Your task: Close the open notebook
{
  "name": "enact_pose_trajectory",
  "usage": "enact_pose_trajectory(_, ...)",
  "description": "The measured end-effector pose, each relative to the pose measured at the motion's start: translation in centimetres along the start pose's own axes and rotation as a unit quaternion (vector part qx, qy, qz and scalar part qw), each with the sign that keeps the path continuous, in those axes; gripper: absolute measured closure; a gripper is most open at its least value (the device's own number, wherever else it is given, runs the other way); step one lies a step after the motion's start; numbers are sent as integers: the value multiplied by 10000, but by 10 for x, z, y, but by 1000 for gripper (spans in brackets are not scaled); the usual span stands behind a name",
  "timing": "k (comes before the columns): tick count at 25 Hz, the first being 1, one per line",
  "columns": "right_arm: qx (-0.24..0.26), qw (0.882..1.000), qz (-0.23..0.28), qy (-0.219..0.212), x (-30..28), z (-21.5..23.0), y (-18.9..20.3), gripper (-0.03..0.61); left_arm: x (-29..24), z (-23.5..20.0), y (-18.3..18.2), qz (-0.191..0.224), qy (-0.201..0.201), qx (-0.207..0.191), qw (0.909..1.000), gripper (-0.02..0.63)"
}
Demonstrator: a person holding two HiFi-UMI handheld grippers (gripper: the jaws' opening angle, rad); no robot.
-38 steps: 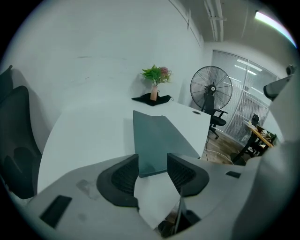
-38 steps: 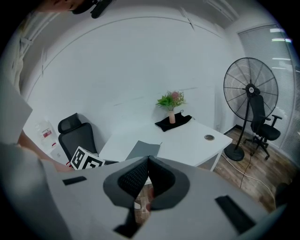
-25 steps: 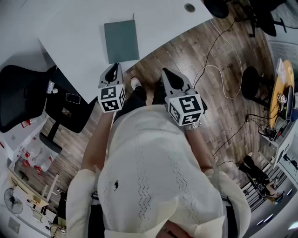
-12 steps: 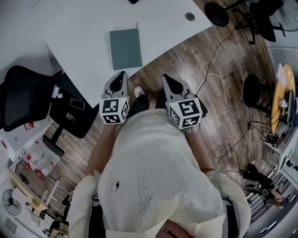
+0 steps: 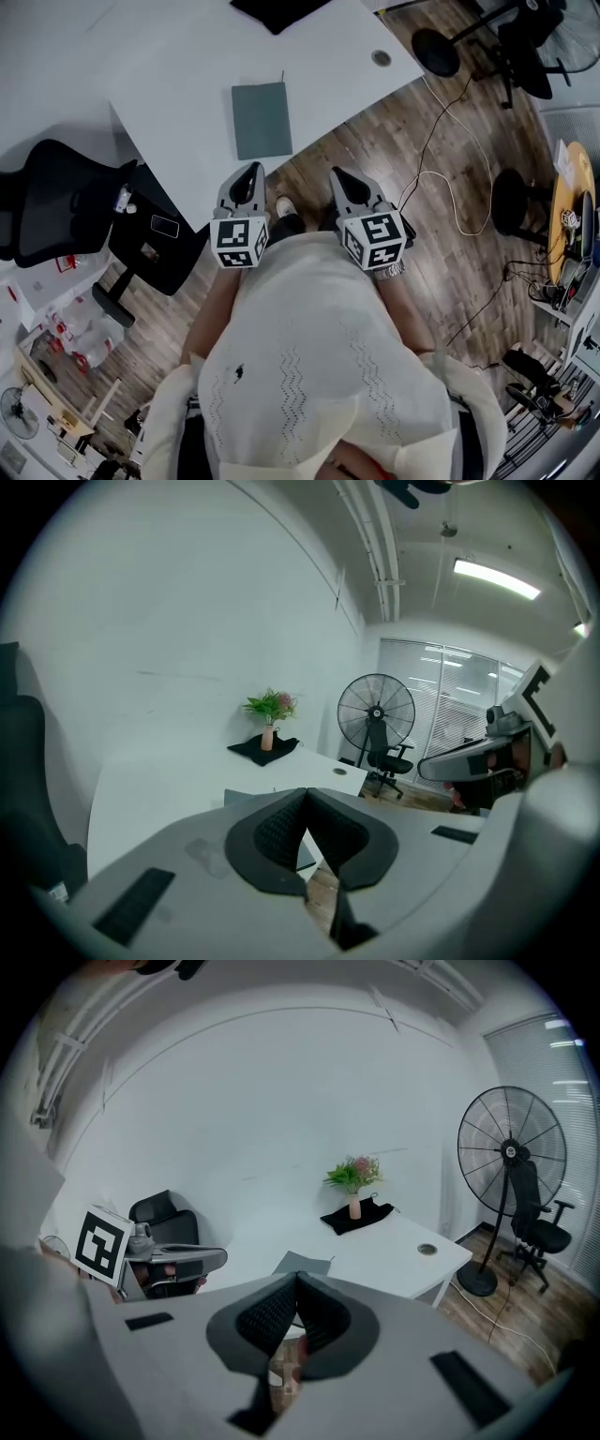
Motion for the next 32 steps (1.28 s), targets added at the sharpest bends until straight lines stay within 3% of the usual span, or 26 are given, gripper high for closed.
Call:
enact_pose_trajectory(6,34,9997,249,25,10,1,-15,577,8,0,-21,327,-50,-172,9993,601)
enact_pose_trajectory(14,257,9950,960,-65,30,-7,-62,577,25,-7,-77,1123,-262,-456,9923,601)
enact_pose_trajectory(24,687,9838,1569,-527,60,-30,-118,577,52,-18,-132,1854,-480,-663,9792,601)
enact_pose_trajectory(32,494,9757,1970,-824,76,-35,-143,578,70,-26,-154,2228,-612,-644,9708,601)
Point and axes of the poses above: the fingertips, and each gripper's own axes: x backward along the fingers, z to its right, y out of its underside, the point moved 10 cm from there along x, backward along the fingers, and after that the axes turned 13 degrees about -x, right-handed, at the moved point
